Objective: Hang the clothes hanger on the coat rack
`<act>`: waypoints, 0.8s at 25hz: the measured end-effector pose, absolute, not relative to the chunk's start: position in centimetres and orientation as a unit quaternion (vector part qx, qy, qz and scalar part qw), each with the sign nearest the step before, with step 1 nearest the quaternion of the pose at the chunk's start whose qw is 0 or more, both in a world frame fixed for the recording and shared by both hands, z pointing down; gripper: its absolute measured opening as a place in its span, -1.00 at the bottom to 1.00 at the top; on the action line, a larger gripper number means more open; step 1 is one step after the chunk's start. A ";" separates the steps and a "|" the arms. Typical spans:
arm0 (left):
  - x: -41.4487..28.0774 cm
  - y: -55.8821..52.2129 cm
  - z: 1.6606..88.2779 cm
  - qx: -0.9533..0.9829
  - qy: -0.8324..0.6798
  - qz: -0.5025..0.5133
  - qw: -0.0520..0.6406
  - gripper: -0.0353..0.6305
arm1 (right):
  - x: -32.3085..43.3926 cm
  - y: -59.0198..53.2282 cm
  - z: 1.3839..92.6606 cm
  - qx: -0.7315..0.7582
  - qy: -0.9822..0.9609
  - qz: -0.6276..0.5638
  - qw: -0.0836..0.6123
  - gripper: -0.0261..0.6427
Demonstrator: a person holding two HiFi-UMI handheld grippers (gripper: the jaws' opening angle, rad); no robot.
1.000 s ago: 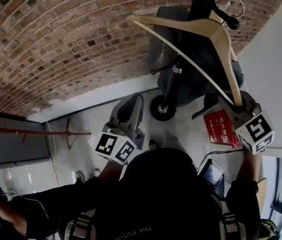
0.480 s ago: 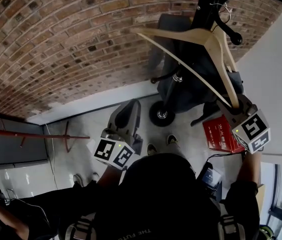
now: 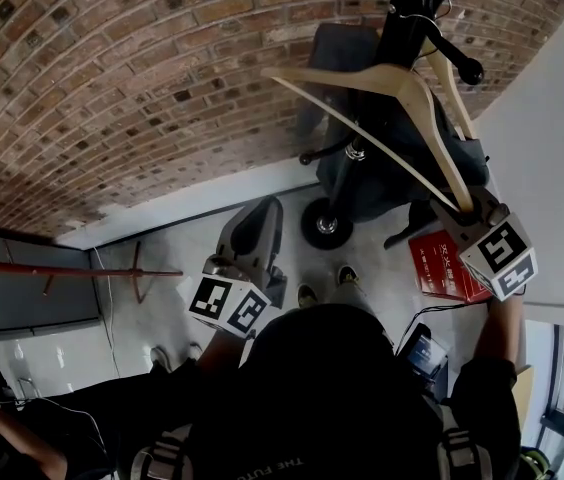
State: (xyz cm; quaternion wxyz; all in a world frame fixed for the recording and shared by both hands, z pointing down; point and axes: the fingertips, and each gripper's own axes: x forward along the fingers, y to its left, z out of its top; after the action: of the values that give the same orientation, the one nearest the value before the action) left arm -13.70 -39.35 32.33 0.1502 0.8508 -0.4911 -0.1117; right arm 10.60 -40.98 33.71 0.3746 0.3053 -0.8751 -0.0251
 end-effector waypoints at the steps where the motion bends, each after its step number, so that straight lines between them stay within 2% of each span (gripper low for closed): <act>1: -13.7 -39.3 32.3 0.851 -0.490 -0.112 0.151 -0.80 | 10.6 -40.9 33.8 0.305 -0.876 -0.022 0.373 -0.87; 20: -13.2 -39.9 32.2 0.856 -0.482 -0.112 0.150 -0.80 | 11.9 -42.6 34.2 0.357 -0.853 -0.038 0.379 -0.86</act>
State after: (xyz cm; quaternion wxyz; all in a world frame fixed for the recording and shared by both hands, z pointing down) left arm -13.24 -39.94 32.17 0.1495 0.8558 -0.4823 -0.1125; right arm 11.87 -42.59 34.17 0.3786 0.3568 -0.8532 -0.0381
